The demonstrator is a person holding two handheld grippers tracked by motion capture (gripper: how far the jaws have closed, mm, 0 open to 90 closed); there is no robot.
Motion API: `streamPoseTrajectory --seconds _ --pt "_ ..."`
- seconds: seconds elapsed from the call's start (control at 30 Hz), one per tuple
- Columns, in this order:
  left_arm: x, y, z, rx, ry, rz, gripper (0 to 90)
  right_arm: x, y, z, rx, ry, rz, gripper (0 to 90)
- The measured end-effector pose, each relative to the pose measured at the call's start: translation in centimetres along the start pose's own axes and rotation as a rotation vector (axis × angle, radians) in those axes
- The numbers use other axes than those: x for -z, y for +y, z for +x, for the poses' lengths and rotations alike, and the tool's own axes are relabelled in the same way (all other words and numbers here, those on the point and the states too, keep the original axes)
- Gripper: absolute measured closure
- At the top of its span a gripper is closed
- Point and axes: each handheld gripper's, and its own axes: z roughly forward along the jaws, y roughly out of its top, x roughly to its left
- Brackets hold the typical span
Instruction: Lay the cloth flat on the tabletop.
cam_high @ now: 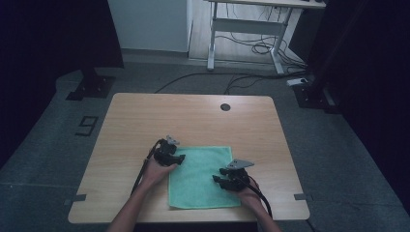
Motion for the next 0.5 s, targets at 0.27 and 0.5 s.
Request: streamPoseTrajectory --seconds 0.27,0.5 --pt "3.6 -1.3 -1.3 0.001 -0.04 -0.064 47.6 0.1 -0.1 0.2 -0.001 0.003 0.0 51.9" --pt "4.1 -4.2 -3.9 -0.067 -0.104 -0.016 45.1 0.0 -0.1 0.8 0.006 -0.006 0.004 43.7"
